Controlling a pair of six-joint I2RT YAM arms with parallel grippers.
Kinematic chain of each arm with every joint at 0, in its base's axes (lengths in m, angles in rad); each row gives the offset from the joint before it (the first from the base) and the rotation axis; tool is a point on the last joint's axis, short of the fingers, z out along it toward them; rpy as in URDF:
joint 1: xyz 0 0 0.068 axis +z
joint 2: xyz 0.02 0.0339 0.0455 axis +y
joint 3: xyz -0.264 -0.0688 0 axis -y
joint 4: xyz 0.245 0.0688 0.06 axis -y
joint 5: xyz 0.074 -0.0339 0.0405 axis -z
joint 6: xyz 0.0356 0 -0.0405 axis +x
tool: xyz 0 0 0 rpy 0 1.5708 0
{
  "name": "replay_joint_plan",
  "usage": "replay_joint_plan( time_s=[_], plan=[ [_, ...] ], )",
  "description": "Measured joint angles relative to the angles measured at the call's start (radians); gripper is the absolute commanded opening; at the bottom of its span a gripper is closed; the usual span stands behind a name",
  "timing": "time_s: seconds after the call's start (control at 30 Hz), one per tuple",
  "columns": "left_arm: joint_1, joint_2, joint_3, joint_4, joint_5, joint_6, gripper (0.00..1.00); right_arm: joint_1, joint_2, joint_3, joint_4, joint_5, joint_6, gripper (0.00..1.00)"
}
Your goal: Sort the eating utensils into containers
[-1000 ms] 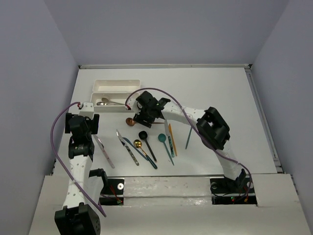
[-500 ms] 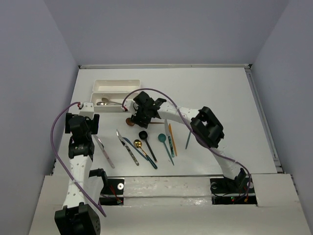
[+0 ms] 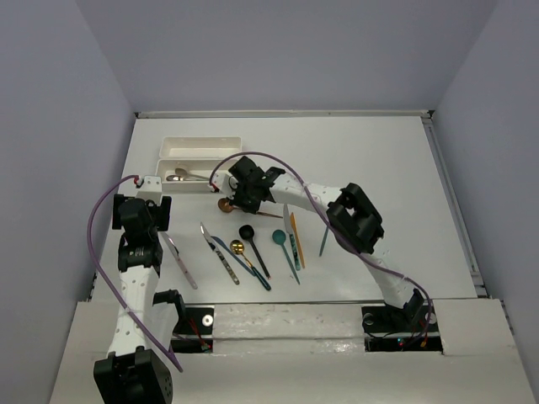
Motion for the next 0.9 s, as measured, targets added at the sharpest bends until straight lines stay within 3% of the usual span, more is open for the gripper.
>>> replay_joint_plan(
  time_s=[0.17, 0.47, 0.73, 0.9],
  plan=[
    [0.000, 0.000, 0.000, 0.000, 0.000, 0.000, 0.99, 0.000, -0.026, -0.043, 0.016, 0.023, -0.007, 0.00],
    [0.000, 0.000, 0.000, 0.000, -0.004, 0.000, 0.99, -0.002, -0.235, -0.296, 0.111, 0.097, -0.052, 0.00],
    [0.000, -0.002, -0.011, 0.022, -0.018, 0.001, 0.99, -0.002, -0.411, -0.328, 0.183, 0.121, -0.090, 0.00],
    [0.000, -0.003, -0.013, 0.030, -0.056, 0.000, 0.99, -0.002, -0.404, -0.253, 0.184, 0.105, -0.106, 0.00]
  ],
)
